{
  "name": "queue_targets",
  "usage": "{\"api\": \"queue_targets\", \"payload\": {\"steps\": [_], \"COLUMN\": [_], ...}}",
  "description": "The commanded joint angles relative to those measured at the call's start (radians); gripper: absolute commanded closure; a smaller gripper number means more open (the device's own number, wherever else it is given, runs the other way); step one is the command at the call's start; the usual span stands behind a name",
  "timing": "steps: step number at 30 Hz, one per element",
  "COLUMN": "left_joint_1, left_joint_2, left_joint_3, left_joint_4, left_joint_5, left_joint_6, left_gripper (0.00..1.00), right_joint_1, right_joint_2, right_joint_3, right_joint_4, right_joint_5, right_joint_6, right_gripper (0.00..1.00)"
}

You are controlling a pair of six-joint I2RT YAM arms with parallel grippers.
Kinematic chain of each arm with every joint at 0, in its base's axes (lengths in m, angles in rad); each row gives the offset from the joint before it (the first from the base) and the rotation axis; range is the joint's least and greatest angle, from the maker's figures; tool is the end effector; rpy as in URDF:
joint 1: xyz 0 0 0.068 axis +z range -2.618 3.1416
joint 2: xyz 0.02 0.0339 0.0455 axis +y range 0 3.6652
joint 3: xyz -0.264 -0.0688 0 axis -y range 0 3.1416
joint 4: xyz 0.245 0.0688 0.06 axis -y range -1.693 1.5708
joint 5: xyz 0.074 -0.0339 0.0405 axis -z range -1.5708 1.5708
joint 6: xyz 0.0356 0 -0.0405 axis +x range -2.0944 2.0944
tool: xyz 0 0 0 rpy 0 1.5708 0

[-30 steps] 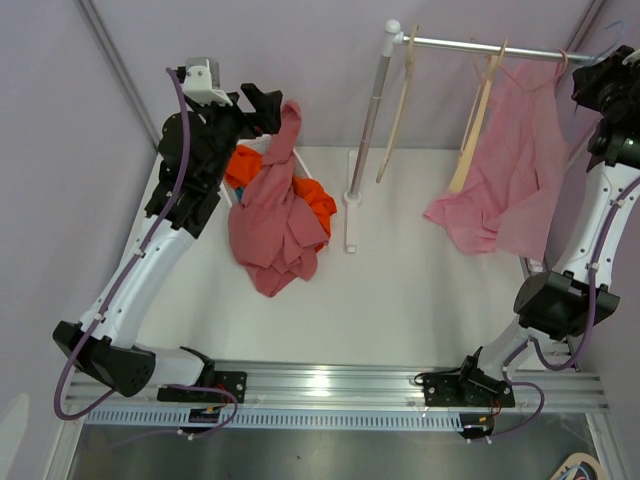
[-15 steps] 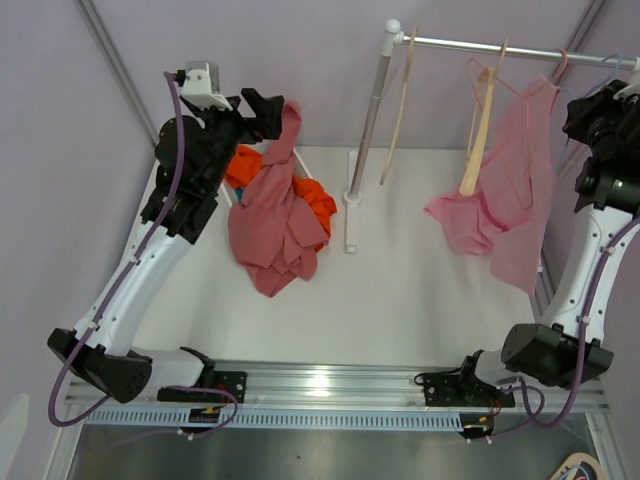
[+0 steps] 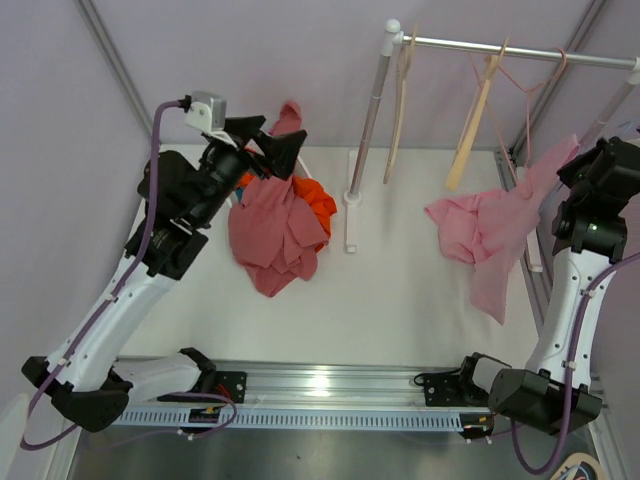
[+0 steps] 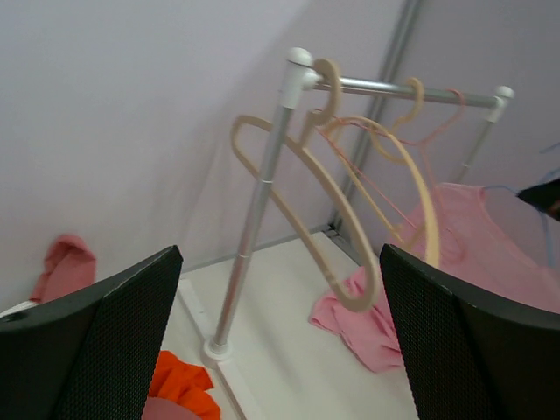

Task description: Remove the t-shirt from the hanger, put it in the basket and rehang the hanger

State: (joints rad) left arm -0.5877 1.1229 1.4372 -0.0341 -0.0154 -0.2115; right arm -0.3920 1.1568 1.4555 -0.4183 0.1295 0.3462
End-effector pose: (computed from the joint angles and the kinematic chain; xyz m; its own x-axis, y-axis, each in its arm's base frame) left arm 0.1879 -0.1245 0.5146 0.1112 -0.3263 -0.9387 0.5783 0.7894 -0.2059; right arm 0.2189 -0.0955 0.4716 0.0650 0.3372 -0.9392 0.5052 0.8005 0.3224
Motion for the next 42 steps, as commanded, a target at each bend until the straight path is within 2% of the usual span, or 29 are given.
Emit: {"api": "queue_targets", "payload": {"steps": [1, 2, 5, 9, 11, 12, 15, 18, 24, 33, 42], "left_joint_1": [-0.082, -0.105, -0.220, -0.452, -0.520, -0.568, -0.616, -0.652, -0.712, -0.735, -0.736], "left_joint_2": [-0.028, -0.029, -0.025, -0.002, 0.014, 0.031, 0.081, 0.153, 0.247, 0.399, 0.575], "left_joint_3": [-0.062, -0.075, -0.142, -0.267, -0.310, -0.378, -0.469, -0.509, -0.500, -0.376, -0.229], "left_joint_4": [0.019, 0.023, 0.039, 0.134, 0.193, 0.264, 0.403, 0.518, 0.645, 0.660, 0.654], "left_joint_5": [0.074, 0.080, 0.054, -0.047, -0.076, -0.074, -0.022, 0.008, 0.061, 0.175, 0.221], "left_joint_6": [0.064, 0.073, 0.122, 0.245, 0.276, 0.287, 0.255, 0.247, 0.264, 0.239, 0.221], "left_gripper": [0.00, 0.01, 0.01, 0.01, 0.00, 0.01, 0.01, 0.00, 0.01, 0.01, 0.00], "right_joint_1": [0.045, 0.073, 0.125, 0.177, 0.188, 0.191, 0.196, 0.199, 0.203, 0.205, 0.208], "right_joint_2": [-0.095, -0.115, -0.195, -0.252, -0.252, -0.250, -0.238, -0.239, -0.243, -0.240, -0.241], "right_joint_3": [-0.058, -0.073, -0.121, -0.142, -0.130, -0.126, -0.100, -0.086, -0.054, -0.047, -0.014], "right_joint_4": [-0.004, -0.013, -0.051, -0.149, -0.215, -0.229, -0.289, -0.312, -0.329, -0.323, -0.321], "right_joint_5": [0.197, 0.276, 0.370, 0.501, 0.535, 0.544, 0.533, 0.493, 0.483, 0.470, 0.438], "right_joint_6": [0.079, 0.089, 0.144, 0.224, 0.267, 0.273, 0.310, 0.329, 0.321, 0.316, 0.320], "right_gripper": [1.00, 1.00, 1.00, 1.00, 1.00, 1.00, 1.00, 1.00, 1.00, 1.00, 1.00]}}
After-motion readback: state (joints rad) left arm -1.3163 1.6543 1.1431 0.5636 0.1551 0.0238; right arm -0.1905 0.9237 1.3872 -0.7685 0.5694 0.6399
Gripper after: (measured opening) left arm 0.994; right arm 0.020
